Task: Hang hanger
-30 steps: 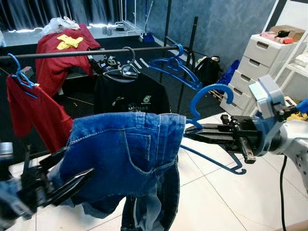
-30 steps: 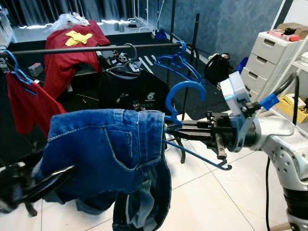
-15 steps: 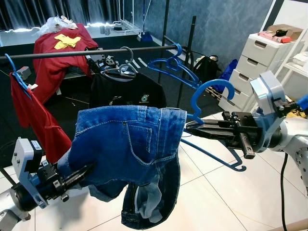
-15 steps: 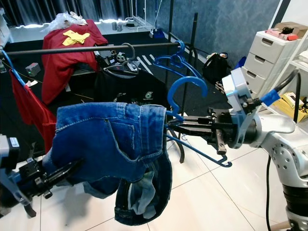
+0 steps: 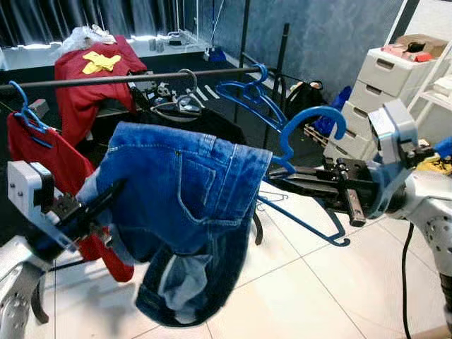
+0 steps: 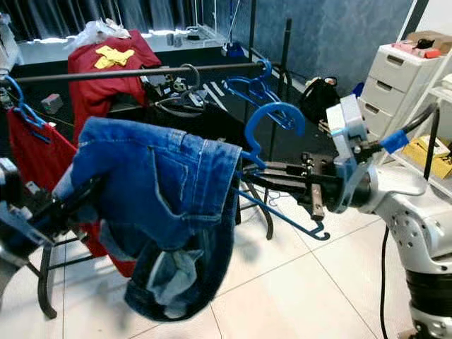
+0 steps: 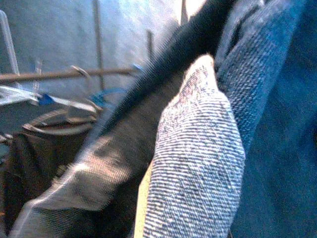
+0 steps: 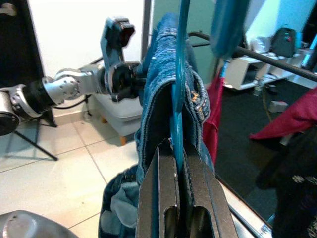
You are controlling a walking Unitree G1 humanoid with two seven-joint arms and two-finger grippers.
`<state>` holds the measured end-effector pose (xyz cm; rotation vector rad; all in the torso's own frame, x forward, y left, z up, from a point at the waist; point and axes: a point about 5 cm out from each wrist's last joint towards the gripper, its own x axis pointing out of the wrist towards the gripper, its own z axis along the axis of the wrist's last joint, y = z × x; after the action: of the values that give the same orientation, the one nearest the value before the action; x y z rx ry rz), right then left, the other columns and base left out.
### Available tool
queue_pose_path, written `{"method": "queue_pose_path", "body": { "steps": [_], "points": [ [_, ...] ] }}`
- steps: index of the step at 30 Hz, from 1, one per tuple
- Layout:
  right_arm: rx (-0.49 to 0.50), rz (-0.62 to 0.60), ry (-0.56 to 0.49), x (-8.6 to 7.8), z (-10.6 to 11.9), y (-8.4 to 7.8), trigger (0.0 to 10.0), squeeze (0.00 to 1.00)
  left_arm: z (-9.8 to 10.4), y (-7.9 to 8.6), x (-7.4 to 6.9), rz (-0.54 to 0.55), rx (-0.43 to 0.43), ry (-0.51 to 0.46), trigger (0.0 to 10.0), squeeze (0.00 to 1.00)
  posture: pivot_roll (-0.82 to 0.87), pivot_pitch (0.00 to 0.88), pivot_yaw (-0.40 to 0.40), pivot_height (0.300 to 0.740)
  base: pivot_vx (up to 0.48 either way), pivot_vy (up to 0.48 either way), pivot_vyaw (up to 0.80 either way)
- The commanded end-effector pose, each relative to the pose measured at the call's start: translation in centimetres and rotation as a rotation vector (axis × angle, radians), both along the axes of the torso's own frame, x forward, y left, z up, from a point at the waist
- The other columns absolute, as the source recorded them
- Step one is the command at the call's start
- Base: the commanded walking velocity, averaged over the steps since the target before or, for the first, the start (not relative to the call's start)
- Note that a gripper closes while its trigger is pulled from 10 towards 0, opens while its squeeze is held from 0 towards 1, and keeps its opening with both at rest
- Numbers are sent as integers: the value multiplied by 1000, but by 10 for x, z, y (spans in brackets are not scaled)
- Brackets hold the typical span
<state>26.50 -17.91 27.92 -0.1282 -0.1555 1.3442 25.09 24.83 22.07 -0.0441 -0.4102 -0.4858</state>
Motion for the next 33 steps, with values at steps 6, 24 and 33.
{"method": "queue_pose_path", "body": {
  "steps": [6,24,33],
  "points": [
    [-27,-82,51,5,-20,-5,0,0,18,32,2,187,-101,-92,0,0,-104,0,23,740,0,0,0],
    [-285,-187,344,-3,-117,-7,0,0,53,110,0,648,-413,-224,0,0,-108,0,9,740,0,0,0],
    [19,-544,229,34,-103,15,10000,0,-57,28,15,568,-249,226,10000,0,-97,27,14,740,0,0,0]
  ]
}}
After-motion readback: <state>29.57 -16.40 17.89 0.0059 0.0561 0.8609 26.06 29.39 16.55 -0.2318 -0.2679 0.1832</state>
